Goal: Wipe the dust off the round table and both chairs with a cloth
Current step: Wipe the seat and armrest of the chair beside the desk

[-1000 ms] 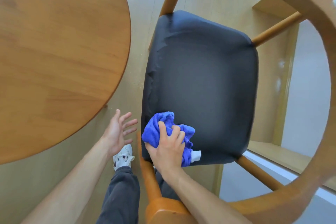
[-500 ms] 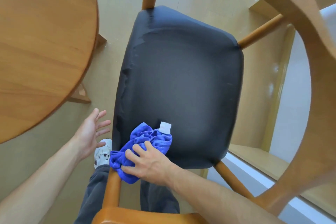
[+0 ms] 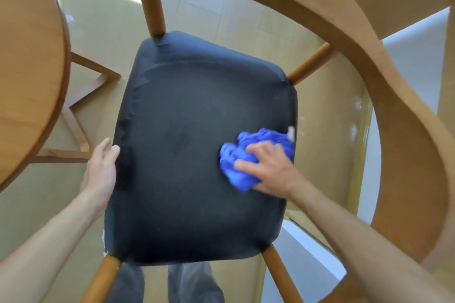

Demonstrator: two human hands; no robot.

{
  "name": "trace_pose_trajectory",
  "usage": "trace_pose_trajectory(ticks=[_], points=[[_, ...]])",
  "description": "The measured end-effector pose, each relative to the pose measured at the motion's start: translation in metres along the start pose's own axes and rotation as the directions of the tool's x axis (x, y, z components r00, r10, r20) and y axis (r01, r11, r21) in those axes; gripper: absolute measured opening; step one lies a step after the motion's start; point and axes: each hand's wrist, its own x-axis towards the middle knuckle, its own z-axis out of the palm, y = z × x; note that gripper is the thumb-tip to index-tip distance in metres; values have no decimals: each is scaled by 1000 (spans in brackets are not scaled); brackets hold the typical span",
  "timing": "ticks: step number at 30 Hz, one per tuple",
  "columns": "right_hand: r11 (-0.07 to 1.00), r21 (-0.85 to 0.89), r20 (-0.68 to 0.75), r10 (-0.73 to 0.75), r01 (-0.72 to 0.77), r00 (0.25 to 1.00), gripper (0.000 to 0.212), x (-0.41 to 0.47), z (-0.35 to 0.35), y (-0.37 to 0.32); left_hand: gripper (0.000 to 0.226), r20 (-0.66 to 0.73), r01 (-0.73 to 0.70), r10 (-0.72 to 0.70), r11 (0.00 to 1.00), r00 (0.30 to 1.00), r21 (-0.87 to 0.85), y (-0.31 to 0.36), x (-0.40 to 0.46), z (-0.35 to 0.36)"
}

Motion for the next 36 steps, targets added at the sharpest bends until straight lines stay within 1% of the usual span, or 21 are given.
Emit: trace_pose_trajectory(ticks=[1, 2, 3, 4, 5, 6, 7, 8, 9, 10, 11, 13, 14, 18, 21, 24, 27, 30, 32, 34, 36], points=[[985, 20, -46, 170, -169, 984, 39, 5, -5, 22, 46, -24, -29, 29, 999, 999, 22, 3, 2, 3], [935, 42, -41, 354, -353, 934, 46, 12, -10, 44, 47, -36, -50, 51, 998, 998, 30, 6, 4, 6], [843, 60, -7, 536, -535, 844, 53, 19, -15, 63, 47, -38, -66, 67, 997, 997, 30, 9, 5, 8], [717, 95, 34, 691, -691, 722, 55, 25, -18, 79, 47, -35, -76, 77, 997, 996, 29, 11, 7, 10], [562, 179, 63, 812, -807, 580, 55, 31, -19, 92, 47, -33, -79, 80, 996, 996, 29, 12, 9, 12], [408, 296, 98, 887, -864, 452, 52, 35, -20, 101, 47, -34, -76, 77, 997, 996, 32, 12, 10, 14], [285, 413, 140, 919, -865, 370, 49, 38, -19, 104, 47, -36, -75, 76, 997, 996, 36, 12, 11, 16], [216, 496, 154, 931, -841, 330, 47, 41, -16, 103, 46, -37, -75, 77, 997, 996, 36, 12, 12, 17], [184, 535, 152, 939, -824, 308, 45, 42, -12, 98, 46, -38, -76, 77, 997, 996, 27, 12, 12, 17], [182, 547, 134, 945, -817, 299, 44, 43, -7, 91, 45, -36, -76, 76, 997, 996, 10, 12, 13, 17], [195, 531, 104, 951, -825, 291, 45, 44, -3, 84, 44, -31, -72, 71, 997, 997, -12, 13, 14, 16], [220, 435, 33, 965, -873, 259, 50, 46, 1, 72, 43, -13, -53, 52, 997, 999, -50, 17, 14, 15], [234, 386, 5, 967, -893, 255, 53, 48, 3, 66, 43, -4, -44, 44, 997, 999, -67, 19, 13, 14], [305, 252, -65, 952, -919, 298, 57, 59, 11, 26, 43, 50, -18, 22, 996, 998, -89, 21, 9, 8], [374, 233, -101, 927, -898, 360, 60, 78, 18, -33, 43, 110, -13, 24, 995, 994, -103, 21, 9, 1], [473, 231, -72, 880, -850, 470, 56, 107, 25, -101, 44, 173, 6, 18, 991, 985, -132, 17, 9, -10], [619, 171, -67, 783, -766, 618, 54, 124, 28, -159, 46, 194, 78, -25, 959, 981, -273, 8, 2, -20], [750, 108, -21, 658, -652, 753, 55, 122, 33, -202, 45, 188, 119, -59, 938, 980, -325, 1, -11, -26], [841, 90, 23, 534, -533, 845, 59, 108, 39, -228, 46, 175, 121, -67, 941, 982, -316, -7, -17, -30], [936, 73, 51, 342, -345, 938, 62, 89, 44, -247, 47, 171, 119, -72, 951, 983, -284, -13, -21, -37], [985, 65, 72, 154, -159, 985, 61, 74, 47, -253, 48, 168, 116, -73, 959, 983, -259, -17, -24, -43]])
